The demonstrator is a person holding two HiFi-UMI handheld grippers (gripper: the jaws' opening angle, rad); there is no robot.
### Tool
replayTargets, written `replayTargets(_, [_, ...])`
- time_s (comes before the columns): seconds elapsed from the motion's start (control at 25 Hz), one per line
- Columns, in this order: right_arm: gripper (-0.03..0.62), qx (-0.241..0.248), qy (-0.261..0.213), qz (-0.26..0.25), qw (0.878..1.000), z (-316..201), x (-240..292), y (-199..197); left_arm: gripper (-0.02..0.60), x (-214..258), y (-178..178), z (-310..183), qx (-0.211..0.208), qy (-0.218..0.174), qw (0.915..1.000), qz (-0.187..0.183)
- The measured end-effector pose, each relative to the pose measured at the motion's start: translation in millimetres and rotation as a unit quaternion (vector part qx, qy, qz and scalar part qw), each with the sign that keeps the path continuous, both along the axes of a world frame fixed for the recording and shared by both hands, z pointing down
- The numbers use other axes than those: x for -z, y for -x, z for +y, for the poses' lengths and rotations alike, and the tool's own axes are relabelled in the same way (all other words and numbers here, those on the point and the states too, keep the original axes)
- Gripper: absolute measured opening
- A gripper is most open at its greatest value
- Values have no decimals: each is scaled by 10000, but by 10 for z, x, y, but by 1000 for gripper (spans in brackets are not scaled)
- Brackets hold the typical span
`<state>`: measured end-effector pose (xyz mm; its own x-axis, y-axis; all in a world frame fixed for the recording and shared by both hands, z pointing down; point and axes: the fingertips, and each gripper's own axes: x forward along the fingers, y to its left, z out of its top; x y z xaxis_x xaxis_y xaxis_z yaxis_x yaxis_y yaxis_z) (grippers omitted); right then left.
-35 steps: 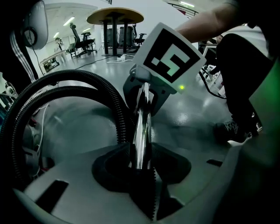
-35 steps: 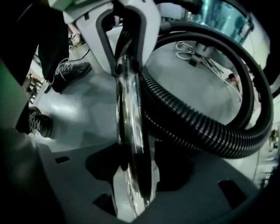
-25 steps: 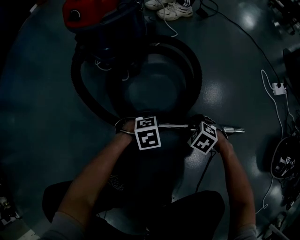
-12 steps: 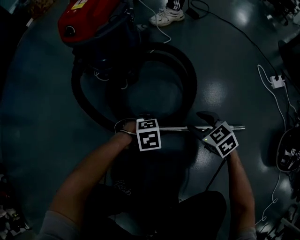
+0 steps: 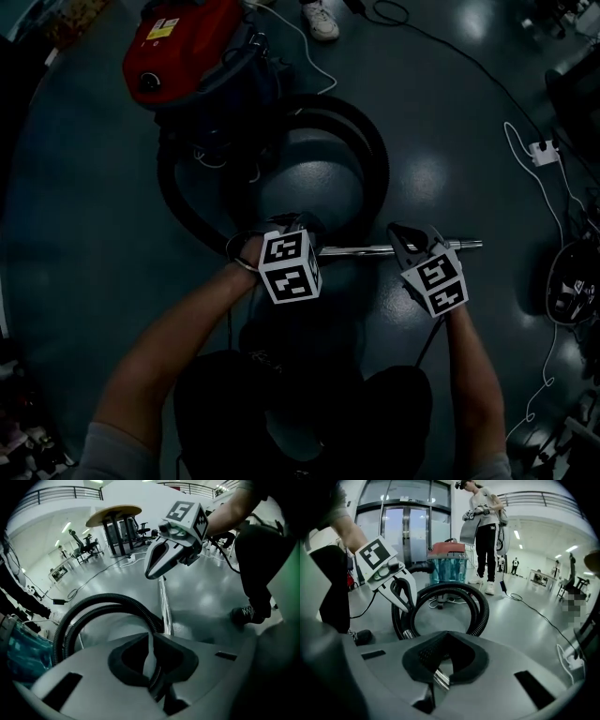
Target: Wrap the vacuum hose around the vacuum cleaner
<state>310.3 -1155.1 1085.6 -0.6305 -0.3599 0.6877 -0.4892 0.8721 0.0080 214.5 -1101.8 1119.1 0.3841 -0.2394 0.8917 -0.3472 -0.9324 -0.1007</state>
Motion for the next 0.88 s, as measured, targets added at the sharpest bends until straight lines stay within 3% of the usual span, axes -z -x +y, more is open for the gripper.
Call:
replayTargets(0.12, [3, -124, 50, -4, 9999, 48, 327, 1, 8, 354, 22, 73, 169, -26, 9998, 90])
replayTargets(0.32, [3, -310, 219, -195, 9991, 274, 1066, 49, 8, 1116, 75, 242, 549, 167, 9979, 283])
replayTargets(0.6, [4, -626, 291, -454, 9966, 753, 2397, 29, 8, 2516, 26, 594, 1027, 70, 9917, 769])
replayTargets(0.88, [4, -846, 417, -672, 9933, 1421, 3668, -146, 8, 3858, -21, 1124, 1217, -42, 9882, 933])
